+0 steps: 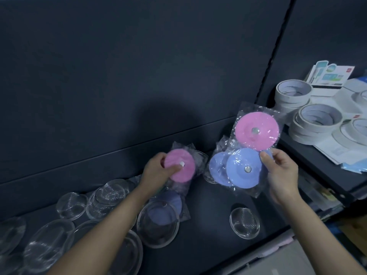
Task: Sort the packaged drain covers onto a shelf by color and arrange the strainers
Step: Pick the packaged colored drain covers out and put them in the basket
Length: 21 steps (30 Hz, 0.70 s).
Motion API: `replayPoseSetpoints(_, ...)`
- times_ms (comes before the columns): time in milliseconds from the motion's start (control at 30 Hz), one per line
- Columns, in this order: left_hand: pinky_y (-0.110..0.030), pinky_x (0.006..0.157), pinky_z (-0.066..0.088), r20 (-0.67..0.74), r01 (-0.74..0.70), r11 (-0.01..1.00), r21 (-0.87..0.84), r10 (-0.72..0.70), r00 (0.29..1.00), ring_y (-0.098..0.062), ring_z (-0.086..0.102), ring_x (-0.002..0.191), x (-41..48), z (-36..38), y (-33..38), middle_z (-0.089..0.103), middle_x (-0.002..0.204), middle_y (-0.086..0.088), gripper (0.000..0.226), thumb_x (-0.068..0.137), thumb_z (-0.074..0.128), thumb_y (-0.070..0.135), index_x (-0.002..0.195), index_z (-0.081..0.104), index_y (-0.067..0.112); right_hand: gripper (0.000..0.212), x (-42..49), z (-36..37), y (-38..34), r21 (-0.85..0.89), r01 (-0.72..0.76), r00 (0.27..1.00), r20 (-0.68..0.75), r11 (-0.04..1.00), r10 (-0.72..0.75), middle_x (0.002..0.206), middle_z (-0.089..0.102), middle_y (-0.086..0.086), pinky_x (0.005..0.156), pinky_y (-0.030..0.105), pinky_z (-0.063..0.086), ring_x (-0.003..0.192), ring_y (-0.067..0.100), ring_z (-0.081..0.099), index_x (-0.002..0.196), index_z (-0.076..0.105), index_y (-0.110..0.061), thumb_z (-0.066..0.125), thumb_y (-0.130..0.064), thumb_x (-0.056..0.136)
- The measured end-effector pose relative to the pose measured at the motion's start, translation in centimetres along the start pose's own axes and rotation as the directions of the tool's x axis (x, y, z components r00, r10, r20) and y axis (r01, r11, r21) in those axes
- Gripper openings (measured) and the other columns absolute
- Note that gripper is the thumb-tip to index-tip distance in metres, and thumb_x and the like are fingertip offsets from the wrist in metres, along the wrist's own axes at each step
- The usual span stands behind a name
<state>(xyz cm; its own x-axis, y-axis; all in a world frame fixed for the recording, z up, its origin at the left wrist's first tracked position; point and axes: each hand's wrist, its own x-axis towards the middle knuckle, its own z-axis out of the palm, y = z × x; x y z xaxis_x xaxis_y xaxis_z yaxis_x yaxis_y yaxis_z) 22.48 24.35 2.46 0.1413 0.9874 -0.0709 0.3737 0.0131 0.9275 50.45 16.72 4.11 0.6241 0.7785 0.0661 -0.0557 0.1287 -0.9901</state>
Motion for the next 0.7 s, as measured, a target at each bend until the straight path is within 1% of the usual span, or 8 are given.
replayPoseSetpoints(100, -0.026, 0.064, 0.046, -0.029, -0.029, 0.971, 0.237, 0.036, 0.999, -0.016, 0.057, 0.083, 1.4, 0.9, -0.1, 0.057, 0.100, -0.001, 0.035, 0.073, 0.078, 0.032, 0.095, 0.058, 0.013, 0.018, -0.6, 0.9, 0.6, -0.046, -0.025, 0.997, 0.066, 0.999, 0.028, 0.077, 0.063, 0.004, 0.075, 0.037, 0.045, 0.074, 0.020, 0.054, 0.077, 0.065, -0.017, 0.060, -0.003, 0.087)
replayPoseSetpoints(167, -0.029, 0.077, 0.044, 0.035, -0.072, 0.898, 0.435, 0.063, 0.997, -0.022, 0.052, 0.100, 1.9, 1.6, 0.0, 0.045, 0.112, -0.005, 0.048, 0.074, 0.076, 0.035, 0.108, 0.053, 0.011, 0.019, -1.0, 1.5, 1.0, -0.063, -0.041, 0.994, 0.101, 0.997, 0.047, 0.077, 0.064, 0.006, 0.076, 0.038, 0.045, 0.075, 0.021, 0.055, 0.076, 0.065, -0.017, 0.060, -0.002, 0.087)
replayPoseSetpoints(233, -0.035, 0.094, 0.041, 0.101, -0.053, 0.864, 0.501, 0.002, 0.995, -0.029, 0.043, 0.121, 2.0, 2.1, 0.2, 0.040, 0.128, -0.010, 0.072, 0.074, 0.075, 0.038, 0.130, 0.040, 0.010, 0.019, -1.3, 1.8, 1.2, -0.067, -0.061, 0.991, 0.116, 0.996, 0.069, 0.077, 0.063, 0.006, 0.074, 0.036, 0.045, 0.074, 0.021, 0.054, 0.075, 0.065, -0.016, 0.060, -0.001, 0.087)
replayPoseSetpoints(300, -0.039, 0.105, 0.032, 0.121, -0.018, 0.819, 0.573, -0.062, 0.991, -0.030, 0.032, 0.132, 2.0, 2.4, 0.5, 0.030, 0.142, -0.012, 0.095, 0.073, 0.074, 0.046, 0.146, 0.021, 0.014, 0.018, -1.5, 2.0, 1.4, -0.069, -0.074, 0.989, 0.120, 0.995, 0.082, 0.077, 0.063, 0.006, 0.072, 0.034, 0.045, 0.073, 0.020, 0.054, 0.076, 0.065, -0.015, 0.060, -0.001, 0.087)
replayPoseSetpoints(367, -0.040, 0.107, 0.029, 0.125, -0.011, 0.766, 0.642, -0.091, 0.988, -0.030, 0.029, 0.134, 2.0, 2.7, 0.8, 0.025, 0.146, -0.011, 0.106, 0.069, 0.075, 0.049, 0.149, 0.013, 0.018, 0.016, -1.7, 2.0, 1.4, -0.067, -0.082, 0.988, 0.125, 0.994, 0.090, 0.077, 0.063, 0.007, 0.071, 0.033, 0.045, 0.072, 0.020, 0.054, 0.078, 0.065, -0.013, 0.060, -0.001, 0.087)
replayPoseSetpoints(467, -0.039, 0.107, 0.033, 0.129, 0.006, 0.740, 0.672, -0.125, 0.984, -0.031, 0.031, 0.131, 2.2, 3.1, 1.1, 0.026, 0.142, -0.012, 0.115, 0.061, 0.080, 0.047, 0.148, 0.012, 0.017, 0.017, -1.8, 1.9, 1.5, -0.061, -0.098, 0.987, 0.122, 0.993, 0.105, 0.074, 0.061, 0.006, 0.069, 0.031, 0.044, 0.070, 0.019, 0.052, 0.076, 0.063, -0.013, 0.059, -0.002, 0.087)
replayPoseSetpoints(567, -0.038, 0.103, 0.034, 0.114, 0.031, 0.667, 0.744, -0.172, 0.978, -0.030, 0.036, 0.128, 2.4, 3.0, 1.3, 0.033, 0.138, -0.012, 0.115, 0.056, 0.083, 0.050, 0.144, 0.020, 0.012, 0.015, -1.9, 1.6, 1.3, -0.064, -0.100, 0.986, 0.129, 0.993, 0.107, 0.076, 0.060, 0.009, 0.069, 0.033, 0.043, 0.071, 0.020, 0.051, 0.077, 0.063, -0.011, 0.058, -0.002, 0.088)
replayPoseSetpoints(700, -0.039, 0.099, 0.033, 0.115, 0.076, 0.659, 0.749, -0.243, 0.963, -0.029, 0.034, 0.128, 2.6, 1.9, 0.9, 0.035, 0.138, -0.010, 0.106, 0.053, 0.081, 0.060, 0.137, 0.032, 0.016, 0.014, -2.0, 1.3, 1.2, -0.061, -0.106, 0.986, 0.122, 0.992, 0.113, 0.079, 0.061, 0.012, 0.072, 0.037, 0.043, 0.073, 0.023, 0.051, 0.079, 0.064, -0.012, 0.058, -0.003, 0.089)
